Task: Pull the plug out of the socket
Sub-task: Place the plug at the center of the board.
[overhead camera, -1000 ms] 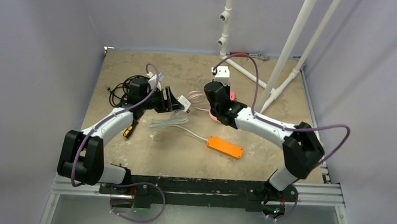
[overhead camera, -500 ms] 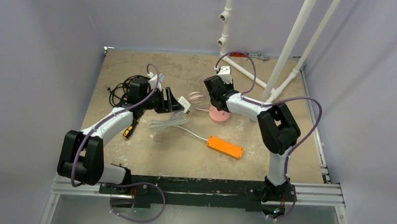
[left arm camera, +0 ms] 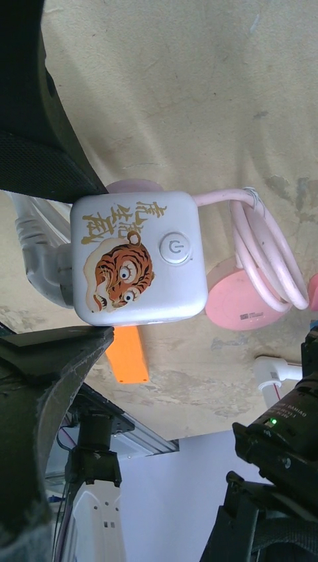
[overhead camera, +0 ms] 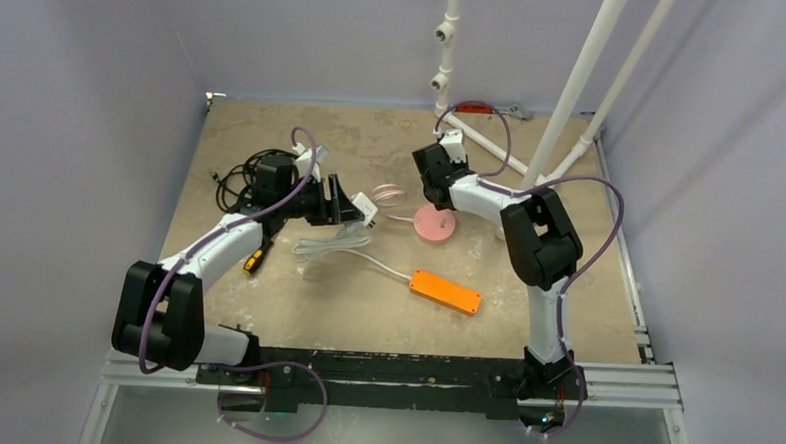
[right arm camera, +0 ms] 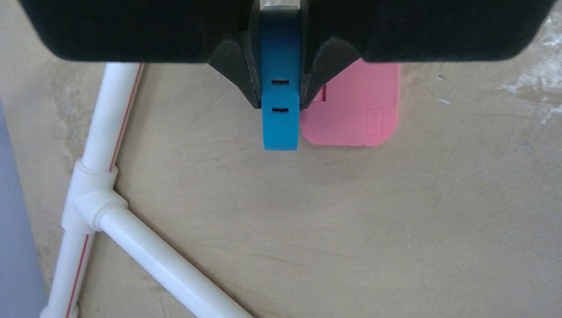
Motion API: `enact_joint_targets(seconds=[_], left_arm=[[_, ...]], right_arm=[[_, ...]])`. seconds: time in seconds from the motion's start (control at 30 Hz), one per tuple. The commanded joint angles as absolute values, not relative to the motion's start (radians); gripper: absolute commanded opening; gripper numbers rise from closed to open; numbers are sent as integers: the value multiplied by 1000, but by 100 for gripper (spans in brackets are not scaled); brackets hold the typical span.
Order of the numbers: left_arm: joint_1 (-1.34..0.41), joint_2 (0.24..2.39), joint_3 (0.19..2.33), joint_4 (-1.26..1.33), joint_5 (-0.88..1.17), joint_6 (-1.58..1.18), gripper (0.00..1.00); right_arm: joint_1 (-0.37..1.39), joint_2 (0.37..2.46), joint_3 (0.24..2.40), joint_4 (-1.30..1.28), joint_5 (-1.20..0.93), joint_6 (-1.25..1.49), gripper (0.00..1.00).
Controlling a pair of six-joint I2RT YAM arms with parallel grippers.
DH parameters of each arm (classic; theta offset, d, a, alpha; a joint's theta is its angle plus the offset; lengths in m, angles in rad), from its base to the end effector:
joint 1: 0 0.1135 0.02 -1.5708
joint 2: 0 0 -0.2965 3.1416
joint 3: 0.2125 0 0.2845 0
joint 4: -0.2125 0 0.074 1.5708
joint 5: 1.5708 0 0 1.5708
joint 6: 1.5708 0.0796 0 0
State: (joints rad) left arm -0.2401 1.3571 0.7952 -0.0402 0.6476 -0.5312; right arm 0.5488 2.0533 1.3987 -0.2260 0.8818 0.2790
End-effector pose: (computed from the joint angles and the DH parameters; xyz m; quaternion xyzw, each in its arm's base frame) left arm 0.3166 -0.1270 0.2280 0.0249 0.8516 -0.4269 0.3031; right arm 0.4536 0.2053 0.1583 0.0286 0.8627 -0.2446 0.4416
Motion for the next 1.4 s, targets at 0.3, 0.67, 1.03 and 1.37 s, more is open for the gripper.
enact_joint_targets(seconds=[0.3, 0.67, 1.03, 1.37], left_arm=[[-279, 1295, 883, 5, 675, -480, 0], [-284, 1294, 883, 2, 662, -478, 0], [-275, 1244, 904, -41, 712, -415, 0], [-274, 1234, 855, 161, 863, -513, 0]], right_arm=[[539, 2102, 1519, -281, 862, 285, 50], [542, 1984, 1512, -331, 782, 307, 60], [599, 1624, 1337, -186, 335, 221, 61], [706, 1216, 960, 157, 12, 138, 66]])
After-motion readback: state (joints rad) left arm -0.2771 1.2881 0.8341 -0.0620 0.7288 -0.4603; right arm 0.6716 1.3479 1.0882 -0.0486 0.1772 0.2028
